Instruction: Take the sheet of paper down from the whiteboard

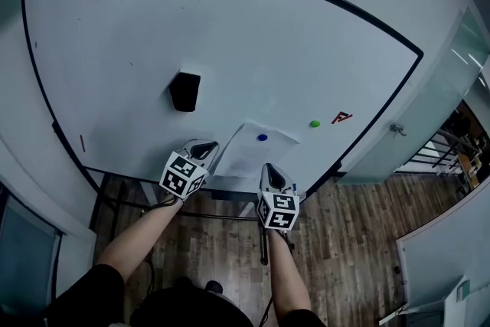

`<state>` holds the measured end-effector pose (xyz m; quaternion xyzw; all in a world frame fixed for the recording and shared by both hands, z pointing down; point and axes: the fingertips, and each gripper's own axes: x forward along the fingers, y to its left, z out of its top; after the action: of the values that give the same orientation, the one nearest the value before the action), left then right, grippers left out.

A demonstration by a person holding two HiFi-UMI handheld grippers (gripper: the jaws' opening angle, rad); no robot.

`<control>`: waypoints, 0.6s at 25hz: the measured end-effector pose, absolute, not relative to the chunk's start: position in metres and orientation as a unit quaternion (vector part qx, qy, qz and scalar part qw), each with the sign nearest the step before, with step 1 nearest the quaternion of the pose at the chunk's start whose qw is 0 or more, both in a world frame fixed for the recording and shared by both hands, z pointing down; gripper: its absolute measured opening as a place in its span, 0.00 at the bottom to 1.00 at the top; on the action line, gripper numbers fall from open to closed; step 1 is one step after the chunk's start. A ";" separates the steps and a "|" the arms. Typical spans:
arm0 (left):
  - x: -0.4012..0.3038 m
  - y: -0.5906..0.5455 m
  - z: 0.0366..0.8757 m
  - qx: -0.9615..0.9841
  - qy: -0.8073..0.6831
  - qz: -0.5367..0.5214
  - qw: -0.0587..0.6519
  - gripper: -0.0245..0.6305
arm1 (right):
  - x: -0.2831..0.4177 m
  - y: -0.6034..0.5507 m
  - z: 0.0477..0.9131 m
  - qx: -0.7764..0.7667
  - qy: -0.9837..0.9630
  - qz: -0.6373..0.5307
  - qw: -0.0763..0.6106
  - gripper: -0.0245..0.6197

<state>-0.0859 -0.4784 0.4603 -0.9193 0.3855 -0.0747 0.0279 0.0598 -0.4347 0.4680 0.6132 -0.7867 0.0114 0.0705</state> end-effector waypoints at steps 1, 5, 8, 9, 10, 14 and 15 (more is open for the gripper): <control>-0.085 -0.478 0.461 -0.920 0.383 -0.076 0.027 0.07 | 0.060 -0.435 0.467 0.613 -0.787 0.013 0.069 0.08; -0.081 -0.481 0.459 -0.921 0.381 -0.076 0.027 0.07 | 0.063 -0.438 0.468 0.615 -0.786 0.014 0.068 0.08; -0.074 -0.482 0.454 -0.923 0.375 -0.073 0.034 0.07 | 0.066 -0.440 0.467 0.615 -0.786 0.014 0.064 0.08; -0.072 -0.483 0.452 -0.924 0.373 -0.072 0.038 0.07 | 0.067 -0.441 0.467 0.614 -0.787 0.014 0.063 0.08; -0.070 -0.484 0.450 -0.925 0.371 -0.070 0.042 0.07 | 0.068 -0.442 0.467 0.614 -0.787 0.014 0.063 0.08; -0.059 -0.490 0.443 -0.931 0.356 -0.064 0.044 0.07 | 0.073 -0.447 0.467 0.613 -0.787 0.013 0.067 0.08; -0.054 -0.492 0.442 -0.933 0.352 -0.064 0.045 0.07 | 0.075 -0.449 0.466 0.612 -0.788 0.013 0.067 0.08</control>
<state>-0.0544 -0.4920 0.4417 -0.9326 0.3524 -0.0635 0.0446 0.0747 -0.4489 0.4661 0.6120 -0.7879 0.0132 0.0666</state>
